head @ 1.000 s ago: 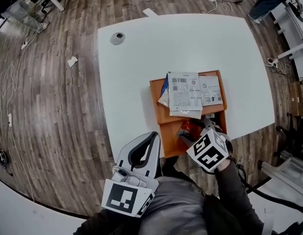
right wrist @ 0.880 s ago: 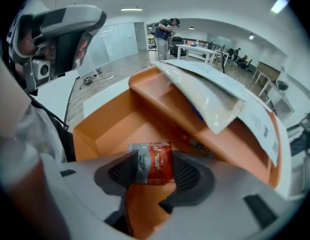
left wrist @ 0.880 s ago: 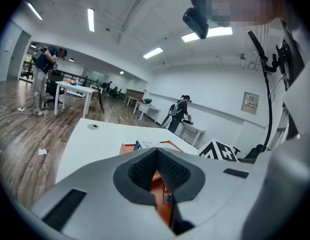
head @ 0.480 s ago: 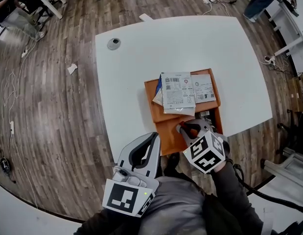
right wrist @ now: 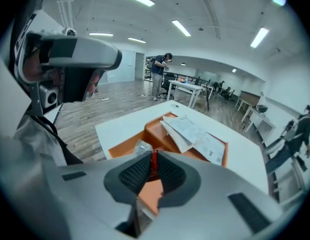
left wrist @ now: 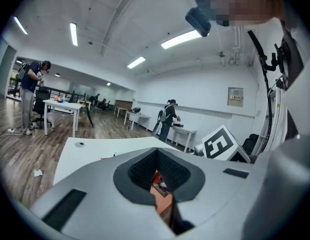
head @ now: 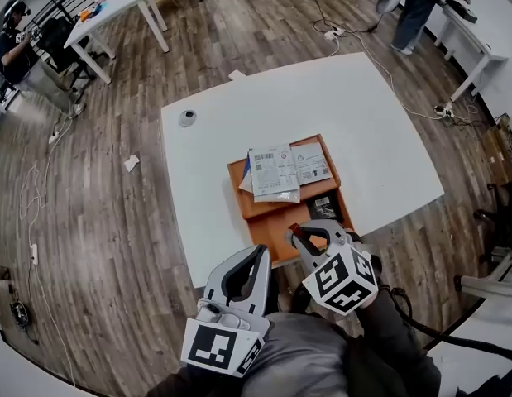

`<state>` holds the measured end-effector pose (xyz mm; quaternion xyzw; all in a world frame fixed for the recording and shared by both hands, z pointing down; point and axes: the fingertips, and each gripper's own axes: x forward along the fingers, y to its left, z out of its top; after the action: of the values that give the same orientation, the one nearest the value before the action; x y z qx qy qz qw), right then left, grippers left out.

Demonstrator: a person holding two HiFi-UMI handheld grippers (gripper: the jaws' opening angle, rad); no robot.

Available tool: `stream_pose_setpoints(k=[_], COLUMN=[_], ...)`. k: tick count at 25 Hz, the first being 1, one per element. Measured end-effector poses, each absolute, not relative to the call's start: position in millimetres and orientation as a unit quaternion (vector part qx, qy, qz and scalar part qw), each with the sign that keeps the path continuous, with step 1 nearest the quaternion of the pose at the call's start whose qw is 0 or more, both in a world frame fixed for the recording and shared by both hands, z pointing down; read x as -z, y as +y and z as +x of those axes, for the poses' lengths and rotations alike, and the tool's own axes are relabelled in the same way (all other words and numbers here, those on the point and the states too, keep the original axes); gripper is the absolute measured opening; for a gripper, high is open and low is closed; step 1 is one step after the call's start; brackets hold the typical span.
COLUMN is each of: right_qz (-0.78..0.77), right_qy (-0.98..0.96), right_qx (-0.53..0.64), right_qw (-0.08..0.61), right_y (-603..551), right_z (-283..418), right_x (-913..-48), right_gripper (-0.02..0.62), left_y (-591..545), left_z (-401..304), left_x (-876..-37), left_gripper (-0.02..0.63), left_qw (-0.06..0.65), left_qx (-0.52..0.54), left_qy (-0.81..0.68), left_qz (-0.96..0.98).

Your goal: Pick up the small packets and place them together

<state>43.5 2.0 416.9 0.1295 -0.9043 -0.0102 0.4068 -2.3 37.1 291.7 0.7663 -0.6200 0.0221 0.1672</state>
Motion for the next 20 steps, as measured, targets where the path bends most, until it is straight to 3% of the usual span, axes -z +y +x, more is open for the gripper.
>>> stream_pose_setpoints(k=[8,20], right_qz=[0.167,0.175], right_qy=[-0.909,-0.926], right_qx=[0.005,0.005], right_qw=[0.382,0.333], right_y=[-14,-88], right_z=[67,2], right_x=[-396,-353], right_gripper=[0.04,0.041], left_y=[36,-6], left_z=[12,-61], left_x=[-285,-294], left_gripper=[0.002,0.002], left_qw=[0.155,0.172], left_qx=[-0.024,-0.013], left_qy=[-0.612,-0.648], left_qz=[0.775,0.742])
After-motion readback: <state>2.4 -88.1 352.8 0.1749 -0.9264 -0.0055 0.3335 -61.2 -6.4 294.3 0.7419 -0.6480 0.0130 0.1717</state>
